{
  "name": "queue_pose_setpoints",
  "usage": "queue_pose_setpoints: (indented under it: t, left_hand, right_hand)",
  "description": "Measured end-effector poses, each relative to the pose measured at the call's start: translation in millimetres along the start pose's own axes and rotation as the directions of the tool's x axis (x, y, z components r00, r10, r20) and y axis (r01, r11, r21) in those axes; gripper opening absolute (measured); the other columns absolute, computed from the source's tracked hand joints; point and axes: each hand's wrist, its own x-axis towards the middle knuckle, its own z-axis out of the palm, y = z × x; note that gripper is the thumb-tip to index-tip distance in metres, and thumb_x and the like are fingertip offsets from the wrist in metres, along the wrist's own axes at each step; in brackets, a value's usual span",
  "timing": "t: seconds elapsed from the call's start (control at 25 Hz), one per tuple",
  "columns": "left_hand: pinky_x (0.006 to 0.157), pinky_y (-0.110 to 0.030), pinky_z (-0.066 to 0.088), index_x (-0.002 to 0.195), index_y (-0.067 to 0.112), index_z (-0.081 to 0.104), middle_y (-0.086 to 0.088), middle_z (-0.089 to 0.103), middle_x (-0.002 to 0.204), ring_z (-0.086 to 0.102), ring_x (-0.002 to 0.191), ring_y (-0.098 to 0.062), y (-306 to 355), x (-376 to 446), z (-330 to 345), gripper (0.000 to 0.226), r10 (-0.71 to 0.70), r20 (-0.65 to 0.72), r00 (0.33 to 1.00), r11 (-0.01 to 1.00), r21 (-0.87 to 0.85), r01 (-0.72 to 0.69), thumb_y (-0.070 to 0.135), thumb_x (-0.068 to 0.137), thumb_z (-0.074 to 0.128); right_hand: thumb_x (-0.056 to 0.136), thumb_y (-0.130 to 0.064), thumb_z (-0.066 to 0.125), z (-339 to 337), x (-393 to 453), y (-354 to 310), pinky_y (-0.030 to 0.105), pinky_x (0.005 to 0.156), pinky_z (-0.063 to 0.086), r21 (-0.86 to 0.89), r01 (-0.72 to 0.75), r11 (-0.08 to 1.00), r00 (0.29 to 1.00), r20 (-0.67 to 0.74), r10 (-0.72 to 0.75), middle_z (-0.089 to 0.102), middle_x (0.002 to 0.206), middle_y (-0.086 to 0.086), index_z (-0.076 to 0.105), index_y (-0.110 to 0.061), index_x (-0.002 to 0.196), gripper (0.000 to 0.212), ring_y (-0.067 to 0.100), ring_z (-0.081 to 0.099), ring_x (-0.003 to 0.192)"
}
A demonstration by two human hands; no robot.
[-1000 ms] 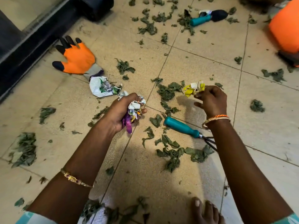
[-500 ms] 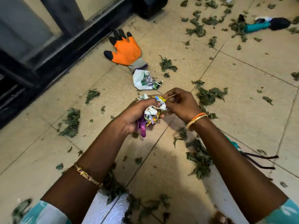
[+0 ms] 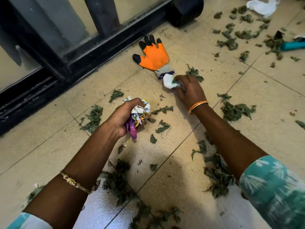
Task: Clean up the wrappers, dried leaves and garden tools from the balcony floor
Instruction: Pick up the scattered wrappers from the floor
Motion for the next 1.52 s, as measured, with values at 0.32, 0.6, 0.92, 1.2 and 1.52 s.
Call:
queue_pose_setpoints:
  t: [0.32,0.6,0.92,1.2,1.52]
  left_hand:
    - [0.043,-0.02,0.046,0.084,0.008,0.06,-0.013,0.059,0.077,0.056,0.051,-0.018,9,0,28,0.012,0.012,0.074,0.997,0.999,-0.04,-0.009,0.019,0.085,0.055]
    - [0.043,-0.017,0.043,0.084,0.01,0.057,-0.008,0.057,0.069,0.058,0.054,-0.017,53,-9,137,0.01,-0.096,0.314,0.945,0.993,0.095,0.07,0.019,0.085,0.053]
    - [0.042,-0.015,0.038,0.081,0.008,0.057,-0.008,0.054,0.068,0.05,0.052,-0.017,92,-90,293,0.012,-0.34,0.663,0.667,0.92,0.381,0.091,0.019,0.082,0.053]
    - [0.042,-0.014,0.039,0.076,0.01,0.061,-0.006,0.054,0.061,0.048,0.042,-0.015,31,-175,388,0.02,-0.445,0.668,0.597,0.834,0.551,0.005,0.023,0.086,0.05]
    - [0.05,-0.02,0.038,0.073,0.008,0.066,-0.009,0.058,0.063,0.05,0.058,-0.019,-62,-170,458,0.03,-0.547,0.633,0.548,0.789,0.608,0.086,0.027,0.086,0.047]
  right_hand:
    - [0.086,-0.032,0.056,-57,-7,5,0.033,0.067,0.051,0.757,-0.422,0.498,0.729,-0.043,0.683,0.055,0.072,0.004,0.061,-0.012,0.073,0.024,0.016,0.057,0.07]
    - [0.083,0.002,0.061,-152,-29,0,0.021,0.04,0.049,0.82,-0.561,0.114,0.58,0.291,0.761,0.056,0.047,0.001,0.052,-0.009,0.071,0.019,0.015,0.055,0.044]
    - [0.091,0.001,0.052,-302,-68,-1,0.014,0.042,0.046,0.807,-0.528,0.264,0.494,0.04,0.868,0.058,0.076,0.013,0.059,-0.002,0.096,0.009,0.006,0.057,0.048]
    - [0.09,0.001,0.053,-405,-193,-6,0.026,0.062,0.053,0.819,-0.551,0.161,0.338,0.042,0.94,0.064,0.073,0.003,0.063,-0.013,0.093,0.017,0.012,0.06,0.062]
    - [0.09,0.004,0.044,-425,-411,66,0.025,0.056,0.049,0.882,-0.47,-0.045,-0.33,-0.128,0.935,0.064,0.081,0.01,0.062,-0.012,0.07,0.031,0.015,0.055,0.062]
